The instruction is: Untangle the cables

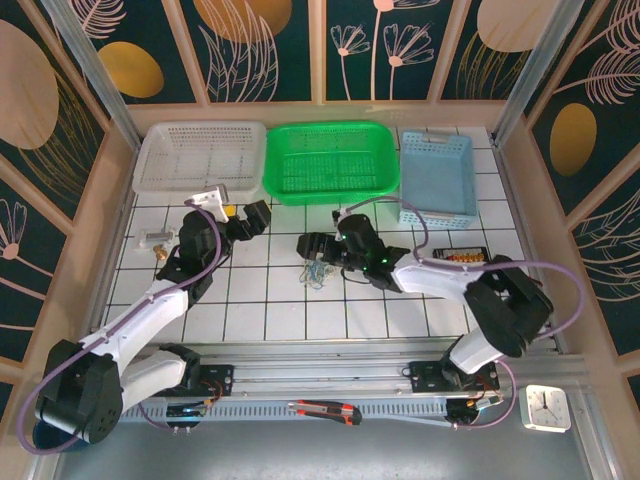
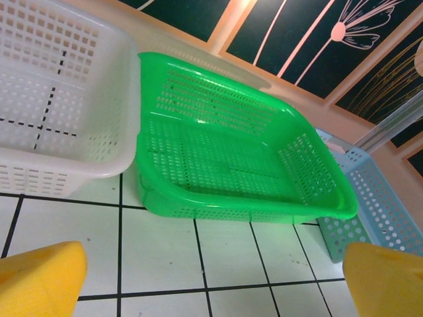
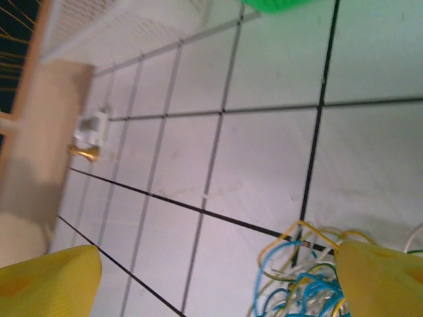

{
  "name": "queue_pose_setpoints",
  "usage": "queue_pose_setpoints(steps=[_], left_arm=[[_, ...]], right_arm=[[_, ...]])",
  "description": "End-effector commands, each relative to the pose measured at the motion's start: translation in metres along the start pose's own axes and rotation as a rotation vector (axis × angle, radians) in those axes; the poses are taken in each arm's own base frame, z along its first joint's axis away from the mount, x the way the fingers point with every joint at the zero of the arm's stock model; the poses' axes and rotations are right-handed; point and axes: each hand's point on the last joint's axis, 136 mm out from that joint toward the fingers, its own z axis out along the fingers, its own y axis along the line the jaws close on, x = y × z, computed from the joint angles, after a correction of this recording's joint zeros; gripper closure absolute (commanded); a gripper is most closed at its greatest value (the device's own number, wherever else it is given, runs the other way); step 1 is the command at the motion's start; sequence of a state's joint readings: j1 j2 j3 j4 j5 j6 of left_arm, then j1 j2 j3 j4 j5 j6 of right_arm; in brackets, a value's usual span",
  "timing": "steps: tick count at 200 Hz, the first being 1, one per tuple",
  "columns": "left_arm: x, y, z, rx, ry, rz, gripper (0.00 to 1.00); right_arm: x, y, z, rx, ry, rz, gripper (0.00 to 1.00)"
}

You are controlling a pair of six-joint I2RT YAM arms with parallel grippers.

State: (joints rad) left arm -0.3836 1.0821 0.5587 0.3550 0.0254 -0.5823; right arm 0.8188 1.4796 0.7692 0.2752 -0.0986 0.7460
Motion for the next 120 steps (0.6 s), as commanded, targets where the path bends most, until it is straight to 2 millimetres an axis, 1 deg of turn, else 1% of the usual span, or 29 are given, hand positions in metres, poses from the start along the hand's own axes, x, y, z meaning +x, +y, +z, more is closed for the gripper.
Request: queue_pose_setpoints(steps=[1,26,38,54,88,120], left_arm=[[-0.007,-0.014,0.001,0.048,-0.002,-0.038,0.01],[0.001,-0.011,0.0,0.051,0.013,-0.063,0.01],[0.004,-0.008,-0.001,0.044,0.017,-0.067,0.01],[0.009,-0.003,-0.002,0.028,0.02,-0.068,0.01],[0.017,0.011,-0.006,-0.013,0.007,-0.074,0.01],[0.021,0.017,-0.008,-0.027,0.001,-0.074,0.01]], right_arm=[[-0.017,-0.009,-0.018,0.092,-0.069,-0.026,0.08],[-0.023,-0.021,-0.026,0.186,-0.078,-0.09,0.09],[-0.023,-0.025,-0.026,0.22,-0.065,-0.122,0.14],[-0.023,-0.026,-0.025,0.243,-0.042,-0.157,0.21],[-0.019,-0.021,-0.016,0.268,0.021,-0.206,0.32],[-0.013,-0.018,-0.001,0.264,0.066,-0.216,0.43]])
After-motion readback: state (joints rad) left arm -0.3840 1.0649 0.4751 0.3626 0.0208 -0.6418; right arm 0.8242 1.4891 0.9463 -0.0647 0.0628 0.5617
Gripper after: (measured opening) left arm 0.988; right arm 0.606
